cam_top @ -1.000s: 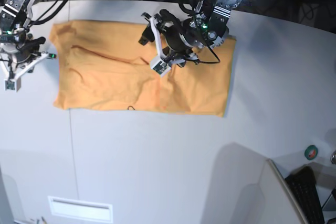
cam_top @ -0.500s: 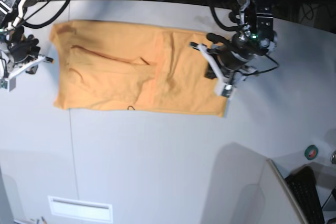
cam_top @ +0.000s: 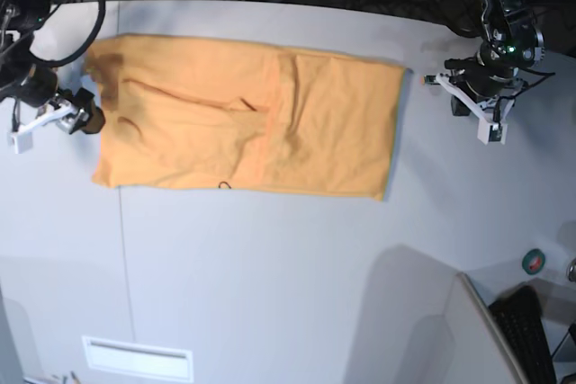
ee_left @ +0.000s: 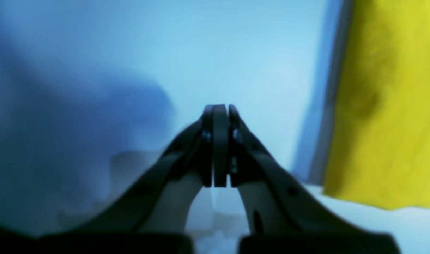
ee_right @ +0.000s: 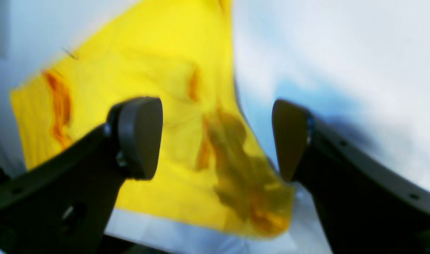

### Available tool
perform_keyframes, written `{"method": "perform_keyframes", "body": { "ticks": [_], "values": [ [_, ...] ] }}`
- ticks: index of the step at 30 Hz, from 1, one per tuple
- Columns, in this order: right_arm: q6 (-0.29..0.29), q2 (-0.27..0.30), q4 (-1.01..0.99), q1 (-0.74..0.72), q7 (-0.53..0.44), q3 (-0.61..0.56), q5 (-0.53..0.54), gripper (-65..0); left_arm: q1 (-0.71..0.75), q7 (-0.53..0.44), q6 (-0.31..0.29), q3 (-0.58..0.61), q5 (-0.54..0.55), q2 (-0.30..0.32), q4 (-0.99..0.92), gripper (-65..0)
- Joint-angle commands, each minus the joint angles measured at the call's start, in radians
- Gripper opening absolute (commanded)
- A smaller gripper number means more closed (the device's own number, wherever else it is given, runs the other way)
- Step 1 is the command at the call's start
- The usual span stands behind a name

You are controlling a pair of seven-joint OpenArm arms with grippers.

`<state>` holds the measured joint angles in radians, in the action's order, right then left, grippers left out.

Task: Layout the t-shirt on the table in an organized manner, then fold the t-shirt properly
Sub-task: 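Grasp both ends of the shortened strip with both grippers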

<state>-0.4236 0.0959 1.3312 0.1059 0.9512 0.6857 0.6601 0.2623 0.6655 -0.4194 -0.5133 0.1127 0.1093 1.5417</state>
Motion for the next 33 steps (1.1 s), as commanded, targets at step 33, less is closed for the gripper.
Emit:
{"method": "perform_keyframes", "body": {
  "ticks": [33],
  "values": [
    [-0.122,0.046,-0.192,-0.051,-0.033,-0.22,0.017,-31.8,-0.126,-0.1,0.0,0.15,0.008,-0.013,-0.201,-65.0]
  ]
}}
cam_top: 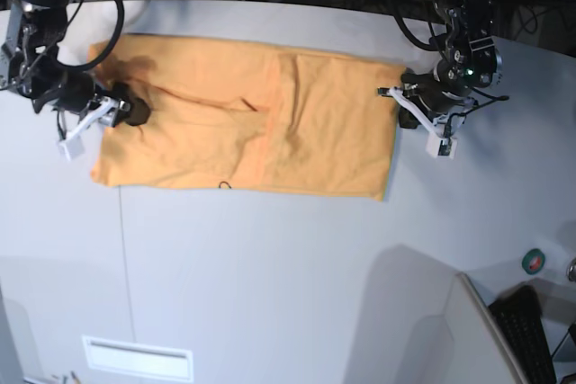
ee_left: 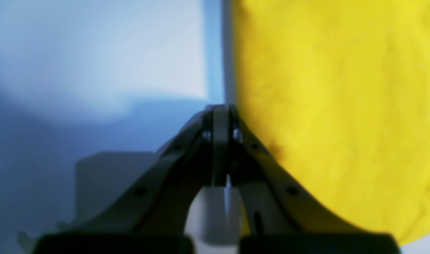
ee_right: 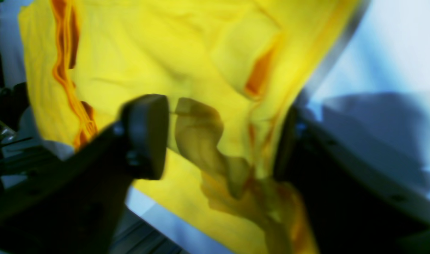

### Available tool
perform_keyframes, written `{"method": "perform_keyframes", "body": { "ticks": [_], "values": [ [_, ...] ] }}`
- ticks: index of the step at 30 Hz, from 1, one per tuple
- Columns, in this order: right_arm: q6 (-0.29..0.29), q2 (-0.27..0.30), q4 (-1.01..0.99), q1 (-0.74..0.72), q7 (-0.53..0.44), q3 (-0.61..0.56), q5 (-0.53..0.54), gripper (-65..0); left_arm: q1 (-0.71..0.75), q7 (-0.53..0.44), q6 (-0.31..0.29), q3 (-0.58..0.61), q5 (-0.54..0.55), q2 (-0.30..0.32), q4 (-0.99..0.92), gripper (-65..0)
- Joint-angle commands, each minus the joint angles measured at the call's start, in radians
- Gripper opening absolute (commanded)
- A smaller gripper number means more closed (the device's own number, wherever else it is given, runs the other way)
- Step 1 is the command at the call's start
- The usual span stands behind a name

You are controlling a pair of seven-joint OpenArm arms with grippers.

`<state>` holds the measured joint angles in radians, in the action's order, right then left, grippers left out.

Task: Layout the t-shirt on the table in an organized manner, then fold the t-shirt properly
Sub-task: 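Grasp both ends of the shortened strip with both grippers, then fold the strip end with the right gripper toward the left gripper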

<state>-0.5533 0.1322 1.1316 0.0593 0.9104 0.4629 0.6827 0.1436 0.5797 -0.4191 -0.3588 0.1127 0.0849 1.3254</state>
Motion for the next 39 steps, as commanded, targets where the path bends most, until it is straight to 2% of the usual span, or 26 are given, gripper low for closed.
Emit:
{"method": "perform_keyframes", "body": {
  "ticks": [1,4,6,7,9,13,16,22,26,30,36,39],
  "values": [
    [0.008,0.011,0.008,-0.006,0.002,0.001,-0.005,-35.6,-0.008,-0.014,-0.001,-0.003,0.008,0.013,0.015,-65.0],
    [0.009,0.011,0.008,-0.019,0.002,0.001,-0.005,-49.1,-0.008,-0.014,-0.001,0.007,0.008,0.014,0.015,-65.0],
    [0.009,0.011,0.008,-0.025,0.0,0.001,-0.007,-63.3,-0.011,-0.014,-0.001,0.008,0.008,0.013,0.015,-65.0],
    [0.011,0.011,0.008,-0.028,0.0,0.001,-0.007,-65.0,-0.02,-0.014,-0.001,0.01,0.008,0.011,0.015,-65.0],
    [0.035,0.01,0.008,-0.04,0.0,0.001,-0.007,-65.0,-0.034,-0.014,-0.001,0.03,0.008,0.009,-0.011,-65.0],
    [0.147,0.013,0.015,-0.046,-0.001,0.001,-0.007,-65.0,-0.072,-0.016,-0.001,0.122,0.008,0.013,-0.083,-65.0],
    [0.183,0.04,0.058,-0.045,-0.001,-0.006,-0.008,-65.0,-0.086,-0.016,-0.001,0.136,0.008,0.002,-0.097,-65.0],
    [0.275,0.045,0.232,-0.016,0.006,-0.013,-0.008,-65.0,-0.103,-0.016,-0.001,0.169,0.003,-0.044,-0.097,-65.0],
    [0.367,0.047,0.37,0.024,0.006,-0.088,-0.008,-65.0,-0.112,-0.016,0.002,0.257,0.006,-0.046,-0.1,-65.0],
    [0.422,0.047,0.509,0.061,0.006,-0.192,-0.008,-65.0,-0.114,-0.016,0.004,0.301,0.006,-0.052,-0.096,-65.0],
    [0.537,0.042,0.64,0.081,0.006,-0.336,-0.004,-65.0,-0.115,-0.016,0.004,0.304,0.006,-0.064,-0.096,-65.0],
    [0.577,0.042,0.683,0.083,0.006,-0.416,-0.002,-65.0,-0.115,-0.016,0.004,0.306,0.006,-0.064,-0.096,-65.0]
  ]
}}
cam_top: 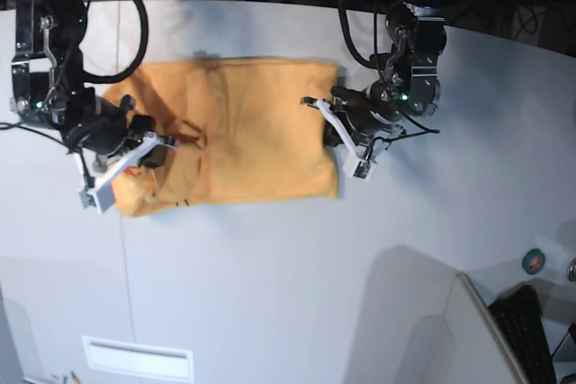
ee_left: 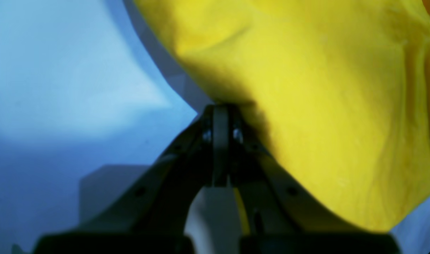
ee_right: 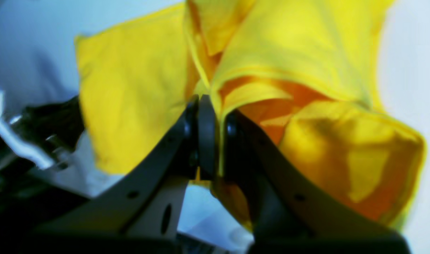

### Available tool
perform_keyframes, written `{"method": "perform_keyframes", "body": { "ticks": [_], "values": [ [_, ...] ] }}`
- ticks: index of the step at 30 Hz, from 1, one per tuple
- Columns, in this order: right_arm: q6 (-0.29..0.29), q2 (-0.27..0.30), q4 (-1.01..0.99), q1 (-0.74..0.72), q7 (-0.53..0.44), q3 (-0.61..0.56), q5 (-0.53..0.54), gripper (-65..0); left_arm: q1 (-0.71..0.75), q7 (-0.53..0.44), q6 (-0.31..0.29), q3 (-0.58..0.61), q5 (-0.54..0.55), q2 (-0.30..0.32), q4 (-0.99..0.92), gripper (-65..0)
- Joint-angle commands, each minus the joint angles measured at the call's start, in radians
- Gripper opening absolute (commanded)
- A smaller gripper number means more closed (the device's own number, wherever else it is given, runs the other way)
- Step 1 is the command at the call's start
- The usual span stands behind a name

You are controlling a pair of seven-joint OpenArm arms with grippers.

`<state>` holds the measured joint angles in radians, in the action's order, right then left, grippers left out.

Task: Layout the t-shirt on the table in an organized manner, then fold the t-shirt properly
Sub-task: 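Fold the strip end with the right gripper toward the left gripper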

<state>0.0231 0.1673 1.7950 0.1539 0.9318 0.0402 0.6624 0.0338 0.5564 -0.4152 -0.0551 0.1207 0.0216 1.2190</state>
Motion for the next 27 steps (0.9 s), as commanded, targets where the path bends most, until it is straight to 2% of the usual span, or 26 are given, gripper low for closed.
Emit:
{"method": "perform_keyframes", "body": {
  "ticks": [1,7,15,22,27],
  "values": [
    [0.013,0.005,0.03,-0.012,-0.015,-0.021,0.018,-65.0,-0.005,0.007,0.0,0.002,-0.002,-0.002,0.011,-65.0],
    [0.114,0.005,0.036,-0.021,-0.023,-0.181,0.018,-65.0,-0.005,0.007,0.0,0.002,-0.002,-0.004,0.011,-65.0],
    [0.127,-0.028,0.03,-0.053,-0.043,-0.305,0.012,-65.0,-0.005,0.007,0.0,0.002,-0.002,-0.005,0.011,-65.0],
    [0.174,-0.053,-0.036,-0.109,-0.044,-0.403,0.012,-65.0,-0.005,0.007,0.0,0.002,-0.002,-0.005,0.011,-65.0],
    [0.173,-0.076,-0.07,-0.129,-0.075,-0.452,0.012,-65.0,-0.005,0.007,0.0,0.002,-0.002,-0.005,0.011,-65.0]
  ]
}}
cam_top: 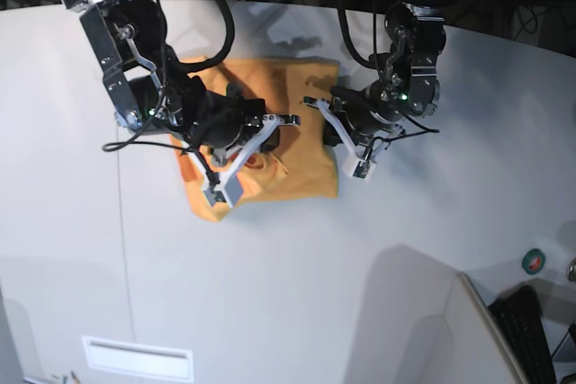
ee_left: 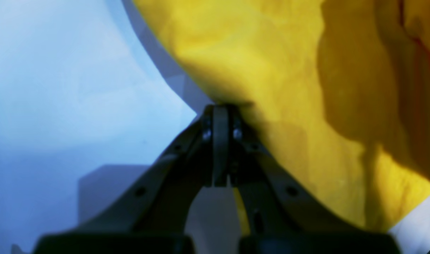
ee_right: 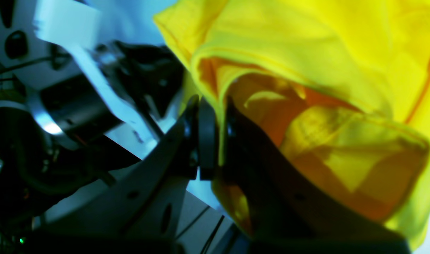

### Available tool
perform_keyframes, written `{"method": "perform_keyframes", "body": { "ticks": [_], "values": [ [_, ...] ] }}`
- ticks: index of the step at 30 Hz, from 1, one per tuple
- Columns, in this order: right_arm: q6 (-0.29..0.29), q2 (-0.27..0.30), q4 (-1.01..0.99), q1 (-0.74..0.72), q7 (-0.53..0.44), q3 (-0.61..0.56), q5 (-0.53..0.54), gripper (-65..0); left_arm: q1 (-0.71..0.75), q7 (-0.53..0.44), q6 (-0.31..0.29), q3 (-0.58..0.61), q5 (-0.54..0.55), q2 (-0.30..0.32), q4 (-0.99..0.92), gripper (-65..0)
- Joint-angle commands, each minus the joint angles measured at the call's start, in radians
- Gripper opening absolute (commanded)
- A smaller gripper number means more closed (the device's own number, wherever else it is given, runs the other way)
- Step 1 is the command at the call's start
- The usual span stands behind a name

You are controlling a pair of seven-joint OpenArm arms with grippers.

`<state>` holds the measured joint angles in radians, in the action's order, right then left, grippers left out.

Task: Layout the t-shirt on the table in an organized manner, then fold the t-shirt properly
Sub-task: 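Fold the strip end with the right gripper toward the left gripper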

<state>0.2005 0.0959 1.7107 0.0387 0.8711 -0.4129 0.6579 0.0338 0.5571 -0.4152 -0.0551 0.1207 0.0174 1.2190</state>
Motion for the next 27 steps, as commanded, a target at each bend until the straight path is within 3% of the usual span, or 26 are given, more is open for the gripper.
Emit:
{"method": "perform_keyframes", "body": {
  "ticks": [1,27],
  "values": [
    [-0.005,-0.006,0.013,-0.013,-0.017,-0.014,0.016,-65.0,-0.005,0.007,0.0,0.002,-0.002,-0.001,0.011,-65.0],
    [-0.003,-0.104,-0.162,-0.075,-0.071,-0.068,0.018,-65.0,-0.001,0.007,0.0,-0.005,-0.002,-0.001,0.012,-65.0]
  ]
}}
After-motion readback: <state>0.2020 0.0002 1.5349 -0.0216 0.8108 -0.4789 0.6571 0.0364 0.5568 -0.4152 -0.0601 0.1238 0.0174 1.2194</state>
